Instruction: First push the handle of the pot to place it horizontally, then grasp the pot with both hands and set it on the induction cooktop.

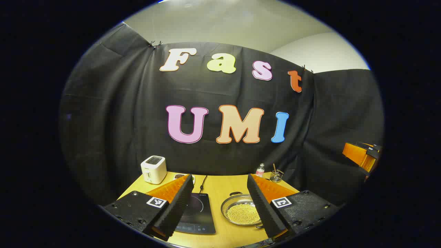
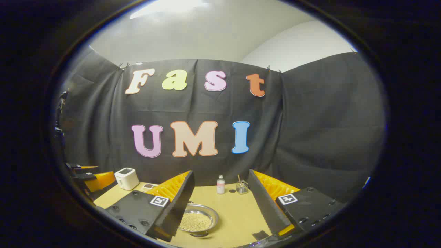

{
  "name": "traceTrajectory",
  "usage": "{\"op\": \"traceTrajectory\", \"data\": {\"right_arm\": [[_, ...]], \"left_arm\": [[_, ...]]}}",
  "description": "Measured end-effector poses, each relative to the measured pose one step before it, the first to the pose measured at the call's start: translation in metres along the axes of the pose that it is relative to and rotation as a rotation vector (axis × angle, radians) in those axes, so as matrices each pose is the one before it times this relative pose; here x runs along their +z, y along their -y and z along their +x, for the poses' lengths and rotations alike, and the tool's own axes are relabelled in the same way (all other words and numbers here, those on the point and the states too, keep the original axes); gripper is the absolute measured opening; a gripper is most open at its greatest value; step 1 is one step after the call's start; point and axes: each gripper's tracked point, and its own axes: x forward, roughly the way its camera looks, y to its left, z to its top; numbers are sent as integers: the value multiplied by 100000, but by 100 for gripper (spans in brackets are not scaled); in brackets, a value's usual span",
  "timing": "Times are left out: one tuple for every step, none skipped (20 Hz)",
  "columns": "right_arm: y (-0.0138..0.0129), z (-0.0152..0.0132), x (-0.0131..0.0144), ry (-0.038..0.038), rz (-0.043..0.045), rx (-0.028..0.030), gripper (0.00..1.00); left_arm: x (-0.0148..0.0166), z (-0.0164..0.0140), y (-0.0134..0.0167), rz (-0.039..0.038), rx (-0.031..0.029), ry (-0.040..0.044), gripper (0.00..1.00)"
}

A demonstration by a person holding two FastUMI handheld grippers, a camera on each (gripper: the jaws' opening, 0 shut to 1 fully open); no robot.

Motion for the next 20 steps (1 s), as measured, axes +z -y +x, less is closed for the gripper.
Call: {"op": "traceTrajectory", "data": {"right_arm": [[-431,-171,-181,-424,271,-11,92],[-351,-77,-128,-354,396,237,92],[-291,-41,-77,-213,324,161,92],[-67,81,-36,-30,274,-73,92],[-140,90,34,28,52,-349,92],[-1,54,-119,19,-37,-375,92],[-102,56,-9,-40,102,-410,92],[20,-4,-141,-60,137,-314,92],[-6,21,-103,-399,38,-563,92],[26,1,-228,-485,2,-619,92],[1,97,-165,-564,-109,-700,92],[43,89,-314,-723,-177,-673,99],[31,67,-179,-731,-53,-502,99],[-98,61,-194,-814,152,-371,99],[-58,46,-226,-837,517,-173,99],[-241,120,-243,-805,716,-74,92],[-105,42,-76,-705,638,-168,92],[41,7,-157,-584,246,-553,92],[128,73,-89,-318,22,-651,92],[-158,152,-108,-209,-21,-682,92]], "left_arm": [[-13,15,-345,442,139,-38,95],[-183,-64,-174,85,-291,-49,92],[46,58,-182,-27,-219,-251,92],[-186,4,-173,-103,-195,-196,95],[44,74,-147,182,-36,193,92],[66,75,-205,315,21,155,95],[147,152,-62,82,-212,293,92],[-19,157,3,-207,-313,113,95],[-66,151,-26,-479,-624,-202,92],[-230,149,33,-346,-578,-527,92],[-86,95,-26,-289,-479,-391,95],[-112,153,-27,-272,-521,-128,95],[-21,163,-51,-211,-456,-177,95],[-186,122,-21,-275,-598,-203,95],[-195,189,-171,-230,-408,-632,95],[-323,70,-167,-429,-92,-710,95],[-208,100,-182,-485,-65,-753,95],[-397,48,-238,-460,-29,-765,95],[-145,127,-342,-337,-67,-518,92],[-159,47,-253,-128,92,-501,92]]}}
